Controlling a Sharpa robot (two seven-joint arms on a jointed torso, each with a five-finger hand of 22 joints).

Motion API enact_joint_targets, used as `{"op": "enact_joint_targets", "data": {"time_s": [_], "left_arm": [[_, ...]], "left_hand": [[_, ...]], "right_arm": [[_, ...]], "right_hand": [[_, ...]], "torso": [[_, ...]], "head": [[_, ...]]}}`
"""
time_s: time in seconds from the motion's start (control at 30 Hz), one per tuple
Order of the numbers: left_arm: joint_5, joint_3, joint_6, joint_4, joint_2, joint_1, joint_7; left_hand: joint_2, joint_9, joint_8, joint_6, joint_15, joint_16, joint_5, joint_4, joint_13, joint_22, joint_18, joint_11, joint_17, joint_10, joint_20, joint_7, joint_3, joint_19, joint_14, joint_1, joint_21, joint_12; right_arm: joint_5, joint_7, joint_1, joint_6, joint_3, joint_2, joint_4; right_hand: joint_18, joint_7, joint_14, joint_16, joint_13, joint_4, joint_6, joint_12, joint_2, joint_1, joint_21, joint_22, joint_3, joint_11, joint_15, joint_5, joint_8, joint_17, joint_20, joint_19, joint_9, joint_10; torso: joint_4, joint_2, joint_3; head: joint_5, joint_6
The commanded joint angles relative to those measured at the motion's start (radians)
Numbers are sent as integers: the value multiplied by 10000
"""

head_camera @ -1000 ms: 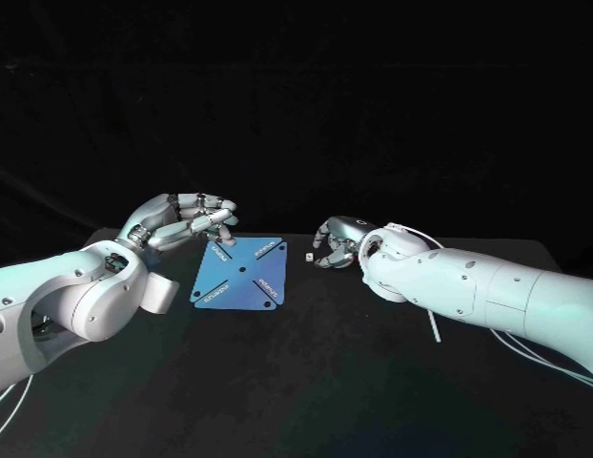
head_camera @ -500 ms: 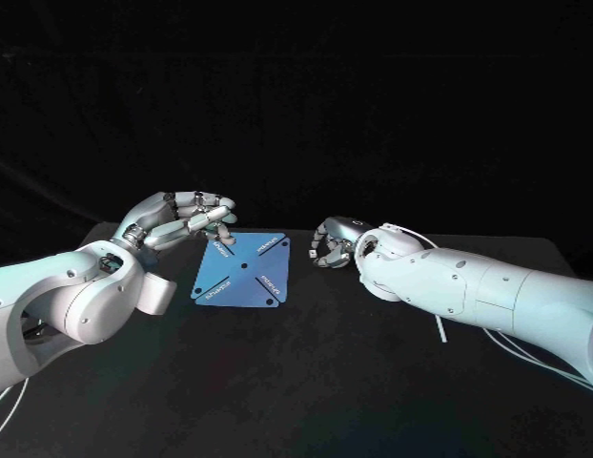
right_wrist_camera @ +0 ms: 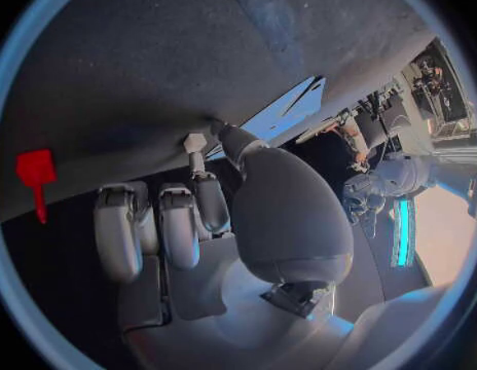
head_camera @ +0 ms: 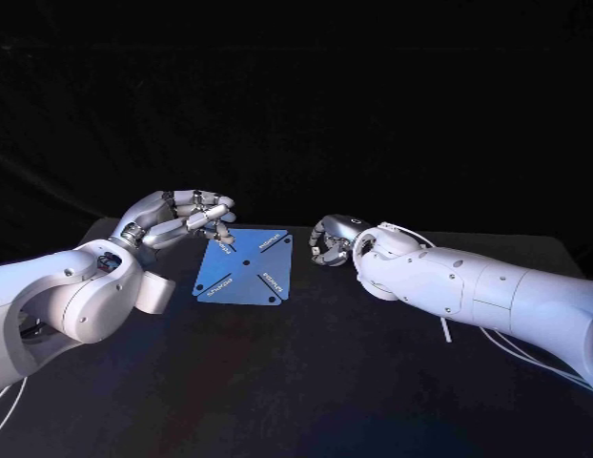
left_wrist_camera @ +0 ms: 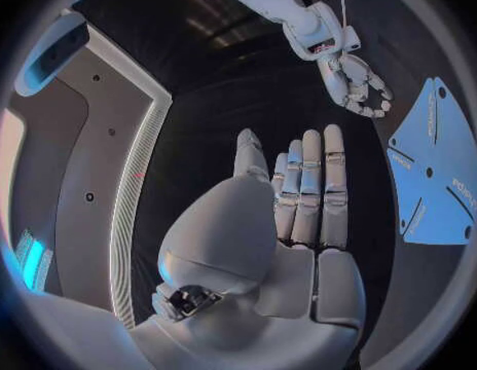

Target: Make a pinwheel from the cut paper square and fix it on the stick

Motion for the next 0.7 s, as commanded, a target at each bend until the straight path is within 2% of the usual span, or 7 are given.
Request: {"op": "enact_joint_targets", "data": {"time_s": [0.03, 0.37, 0.7], "left_arm": [[57, 8, 112, 21, 8, 24, -8], [17, 7, 135, -16, 15, 27, -100], [13, 7, 181, -21, 27, 28, -156]], "left_hand": [[88, -18, -39, -79, 5, -59, -18, -76, -20, -12, 13, -2, -13, 68, 21, 105, -194, 39, 45, -38, -43, -64], [86, -19, -38, -85, 6, -63, -27, -74, -24, -15, 13, 0, -19, 66, 22, 107, -197, 46, 53, -43, -48, -69], [86, -24, -32, -109, 10, -89, -99, -75, -39, -30, 13, 6, -49, 59, 27, 113, -199, 65, 72, -60, -74, -87]], "right_arm": [[-138, 62, 4, -43, 3, 8, -40], [-108, 110, 5, 39, 5, -29, -68], [-98, 78, 5, 158, 5, 23, -193]], "right_hand": [[-129, 3, 1043, 40, 247, -6, 190, 73, -2, -125, 70, 2009, 304, 11, 55, -124, -77, 2634, 59, 696, -25, 82], [-153, -76, 1043, 40, 435, 4, 662, 213, 74, -314, 137, 2112, 1066, -53, 4, -179, -21, 2634, 23, 744, -14, 250], [-165, -77, 1043, 40, 459, -10, 663, 230, 44, -344, 170, 2158, 1142, -57, -3, -187, -44, 2634, 15, 768, -21, 269]], "torso": [[-2, 2, 5], [-15, -7, 2], [-4, -5, -7]], "head": [[32, -42], [41, -101], [27, -133]]}}
